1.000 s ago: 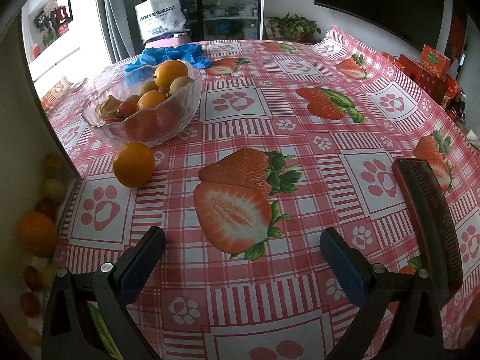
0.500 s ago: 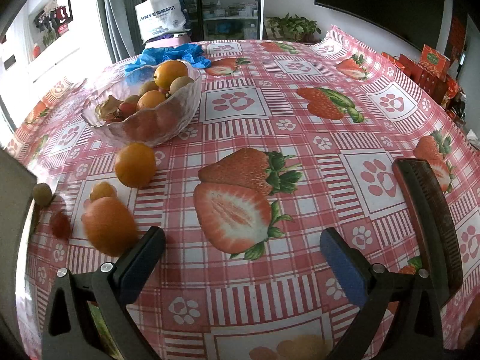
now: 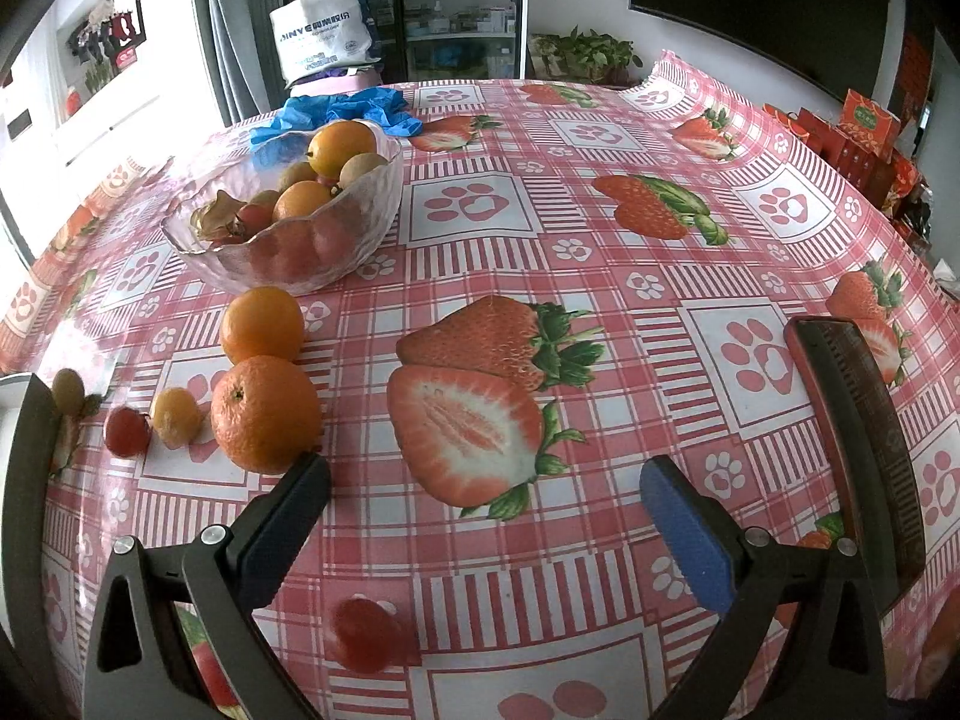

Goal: Organize fruits

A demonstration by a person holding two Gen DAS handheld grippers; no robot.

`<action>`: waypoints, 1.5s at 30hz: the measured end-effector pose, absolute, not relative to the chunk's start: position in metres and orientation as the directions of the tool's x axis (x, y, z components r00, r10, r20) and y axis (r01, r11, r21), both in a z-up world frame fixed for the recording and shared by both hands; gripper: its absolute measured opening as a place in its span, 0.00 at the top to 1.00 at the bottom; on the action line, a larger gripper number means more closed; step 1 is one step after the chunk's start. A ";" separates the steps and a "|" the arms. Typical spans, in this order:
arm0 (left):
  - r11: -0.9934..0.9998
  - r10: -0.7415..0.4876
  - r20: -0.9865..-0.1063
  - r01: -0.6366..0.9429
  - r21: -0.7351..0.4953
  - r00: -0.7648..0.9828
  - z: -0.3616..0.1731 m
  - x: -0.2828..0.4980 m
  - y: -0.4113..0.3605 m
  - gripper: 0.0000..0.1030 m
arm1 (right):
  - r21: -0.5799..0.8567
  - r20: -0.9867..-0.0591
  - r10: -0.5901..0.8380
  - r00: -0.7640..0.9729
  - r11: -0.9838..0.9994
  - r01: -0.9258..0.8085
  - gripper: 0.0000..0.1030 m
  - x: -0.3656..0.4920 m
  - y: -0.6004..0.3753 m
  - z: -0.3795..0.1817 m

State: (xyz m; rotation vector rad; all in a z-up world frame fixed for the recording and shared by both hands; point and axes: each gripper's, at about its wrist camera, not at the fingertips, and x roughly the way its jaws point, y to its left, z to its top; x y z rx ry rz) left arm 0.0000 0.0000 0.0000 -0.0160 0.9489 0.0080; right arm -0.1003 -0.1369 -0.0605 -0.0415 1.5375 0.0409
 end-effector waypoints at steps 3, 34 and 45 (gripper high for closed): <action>1.000 0.000 -0.813 -0.014 -0.010 0.583 0.000 0.000 0.000 0.00 | -0.001 -1.000 0.000 0.025 0.999 -0.053 0.00 -0.098 -0.136 -0.062; 1.000 -0.015 -0.903 0.020 -0.007 0.430 0.004 0.019 0.000 0.00 | 0.012 -0.999 0.009 -0.040 0.997 -0.071 0.00 -0.087 -0.140 -0.061; 0.996 -0.010 -0.946 0.083 0.018 0.323 0.066 -0.054 0.071 0.00 | 0.064 -0.997 0.069 -0.036 0.991 0.119 0.00 -0.113 -0.203 -0.037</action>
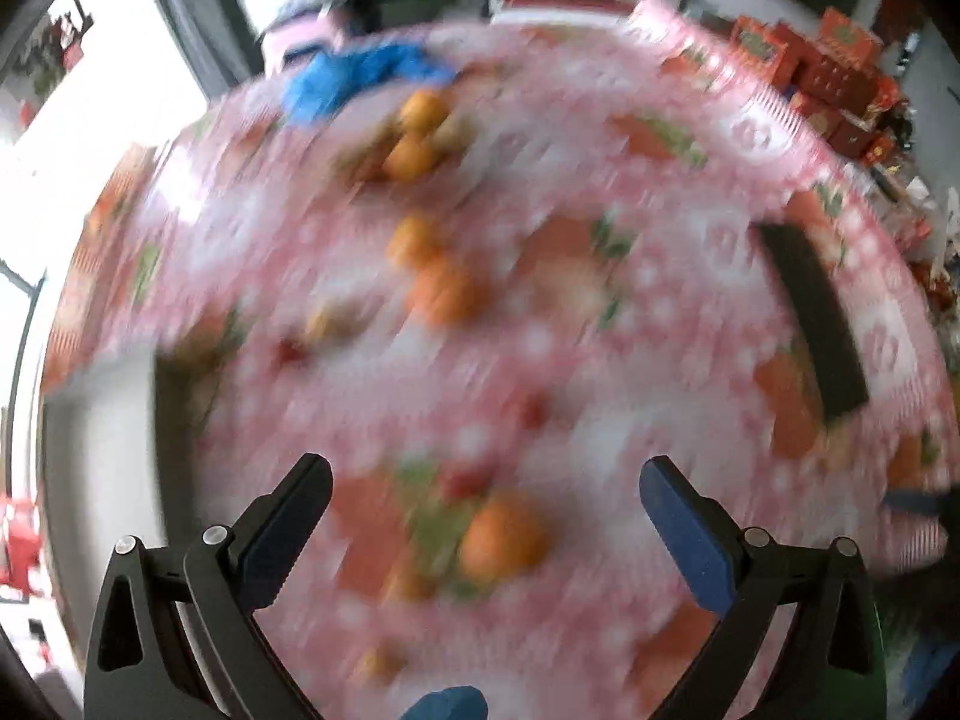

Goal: Organize fruits
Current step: 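Grasp a yellow plum with the left tool while the right tool grasps a brown kiwi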

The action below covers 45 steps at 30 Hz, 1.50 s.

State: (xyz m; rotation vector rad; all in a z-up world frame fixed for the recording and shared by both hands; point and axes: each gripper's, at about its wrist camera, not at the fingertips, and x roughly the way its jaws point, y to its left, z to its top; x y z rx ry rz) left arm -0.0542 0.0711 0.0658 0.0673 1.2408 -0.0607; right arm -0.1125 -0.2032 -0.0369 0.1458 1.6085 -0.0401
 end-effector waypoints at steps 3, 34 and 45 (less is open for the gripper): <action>0.999 0.010 -0.975 0.043 0.020 0.221 0.057 -0.091 0.102 0.00 | 0.090 -0.993 0.099 -0.062 0.987 0.132 0.00 -0.132 -0.209 -0.037; 0.997 0.037 -0.999 -0.073 0.035 0.032 -0.045 -0.084 0.139 0.00 | 0.049 -0.998 0.052 -0.020 0.990 0.129 0.04 -0.026 -0.199 -0.023; 0.995 -0.003 -1.000 -0.098 -0.001 -0.013 -0.049 -0.085 0.142 0.00 | 0.024 -1.000 0.023 0.010 0.993 0.112 0.68 0.016 -0.166 -0.012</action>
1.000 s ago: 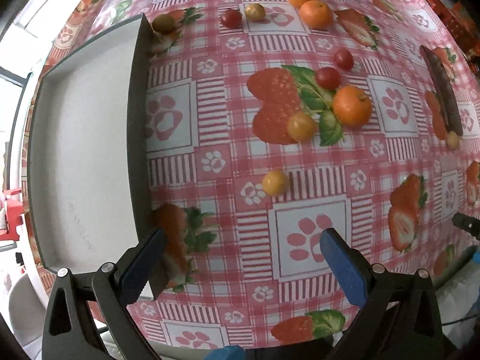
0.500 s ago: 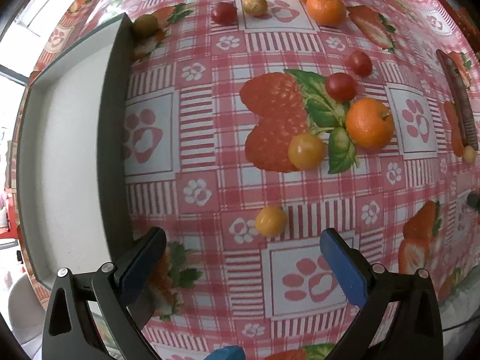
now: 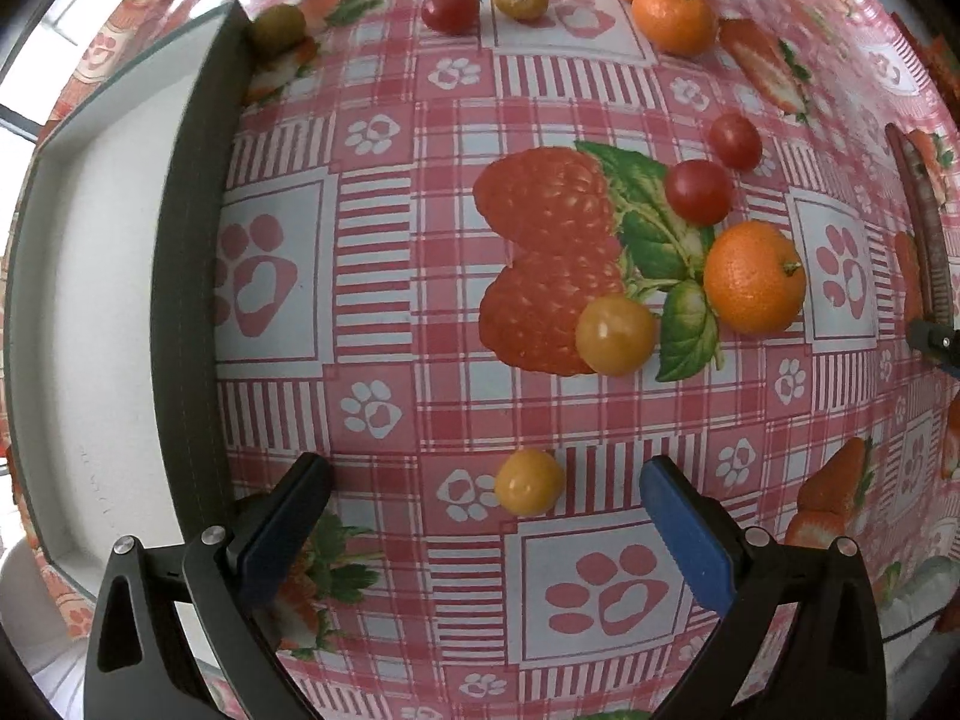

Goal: Organize fruits
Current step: 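Grasp a yellow plum with the left tool while the right tool grasps a brown kiwi, then carry both fruits over the white tray and open the right tool to drop the kiwi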

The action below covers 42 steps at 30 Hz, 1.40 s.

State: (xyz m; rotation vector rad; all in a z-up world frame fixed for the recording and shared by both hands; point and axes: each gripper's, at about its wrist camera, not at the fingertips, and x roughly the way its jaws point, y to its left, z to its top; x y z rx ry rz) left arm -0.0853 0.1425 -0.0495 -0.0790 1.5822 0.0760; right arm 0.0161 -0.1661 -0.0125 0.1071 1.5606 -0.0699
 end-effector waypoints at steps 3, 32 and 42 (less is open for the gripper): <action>0.995 0.013 -0.999 -0.102 0.016 -0.032 -0.042 -0.082 0.142 0.01 | 0.080 -0.997 0.081 -0.001 0.990 0.119 0.72 0.013 -0.173 -0.004; 0.988 -0.108 -0.988 -0.098 -0.119 0.108 0.032 -0.101 0.194 0.80 | 0.217 -0.976 0.216 -0.017 0.971 -0.097 0.72 -0.054 -0.052 0.032; 0.971 -0.095 -0.978 -0.201 -0.133 0.185 0.049 -0.115 0.238 0.80 | 0.224 -0.973 0.229 -0.015 0.938 -0.263 0.72 -0.037 0.020 0.052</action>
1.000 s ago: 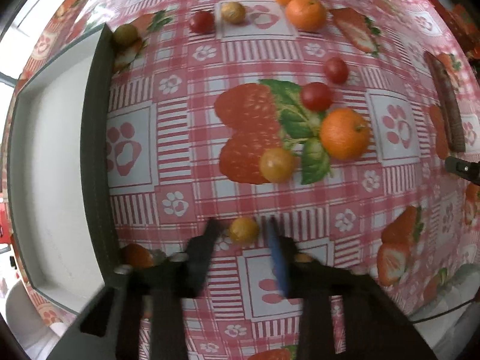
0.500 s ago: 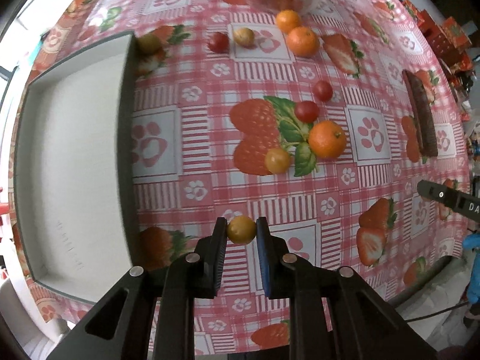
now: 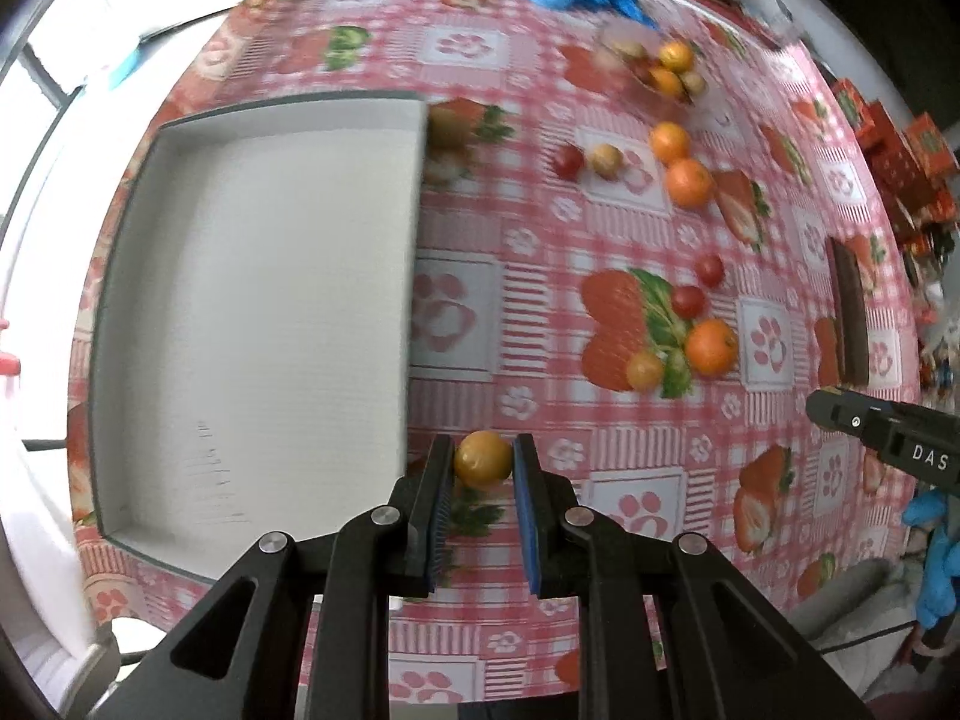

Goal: Organize fruits
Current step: 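Carry both fruits over the white tray and open the right tool to drop the kiwi, then open the left tool to release the yellow plum into the tray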

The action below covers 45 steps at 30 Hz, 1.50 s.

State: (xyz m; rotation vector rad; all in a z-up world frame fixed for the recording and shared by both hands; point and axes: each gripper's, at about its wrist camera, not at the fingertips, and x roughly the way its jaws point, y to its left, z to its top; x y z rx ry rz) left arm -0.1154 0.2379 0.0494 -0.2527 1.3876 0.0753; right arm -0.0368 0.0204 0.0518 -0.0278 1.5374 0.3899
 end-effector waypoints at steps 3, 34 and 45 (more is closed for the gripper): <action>0.962 -0.085 -0.975 -0.240 -0.134 0.203 0.053 -0.120 0.258 0.80 | 0.236 -0.970 0.244 -0.015 0.918 -0.320 0.72 -0.034 0.049 0.057; 0.895 -0.008 -0.989 -0.441 -0.074 0.149 0.018 -0.153 0.376 0.80 | 0.328 -0.944 0.273 -0.186 0.713 -0.619 0.72 -0.073 0.262 0.039; 0.893 0.021 -0.995 -0.450 -0.023 0.093 0.003 -0.152 0.374 0.15 | 0.341 -0.940 0.273 -0.205 0.723 -0.601 0.38 -0.074 0.261 0.035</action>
